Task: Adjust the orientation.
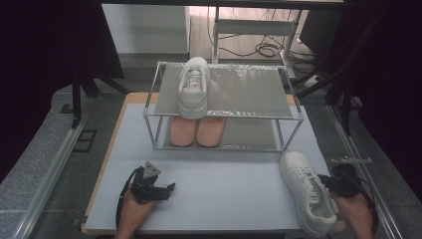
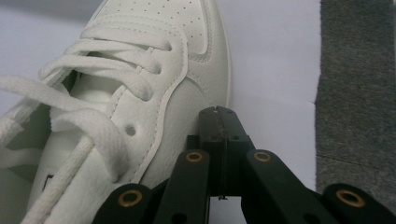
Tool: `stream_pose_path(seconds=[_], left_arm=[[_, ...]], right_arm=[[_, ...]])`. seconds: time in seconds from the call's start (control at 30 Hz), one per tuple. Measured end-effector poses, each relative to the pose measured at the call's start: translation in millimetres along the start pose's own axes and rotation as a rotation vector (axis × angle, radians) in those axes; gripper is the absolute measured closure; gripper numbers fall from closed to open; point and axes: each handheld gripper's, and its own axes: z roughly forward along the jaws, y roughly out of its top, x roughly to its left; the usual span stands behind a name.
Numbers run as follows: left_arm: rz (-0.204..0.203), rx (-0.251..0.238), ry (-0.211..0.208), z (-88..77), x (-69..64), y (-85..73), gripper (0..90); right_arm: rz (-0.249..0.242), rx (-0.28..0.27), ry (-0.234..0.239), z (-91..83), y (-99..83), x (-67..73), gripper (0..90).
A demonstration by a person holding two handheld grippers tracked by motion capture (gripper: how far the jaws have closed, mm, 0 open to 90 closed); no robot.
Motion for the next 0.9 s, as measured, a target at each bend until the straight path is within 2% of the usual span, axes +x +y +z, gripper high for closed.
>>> stream_pose_path(seconds=[0.37,0.5,0.73,0.9], left_arm=[[0.000,0.000,0.000,0.0,0.0,0.0,13.3],[-0.001,0.000,0.000,0.0,0.0,0.0,13.3],[0.000,0.000,0.000,0.0,0.0,0.0,13.3],[0.000,0.000,0.000,0.1,0.0,0.0,13.3]], right_arm=[[0.033,0.025,0.057,-3.2,-15.8,-9.0,90.0],[0.025,0.026,0.051,-3.2,-15.1,-5.7,90.0],[0.021,0.020,0.070,-0.3,-13.6,2.2,90.0],[0.004,0.023,0.089,2.9,-9.8,12.7,90.0]])
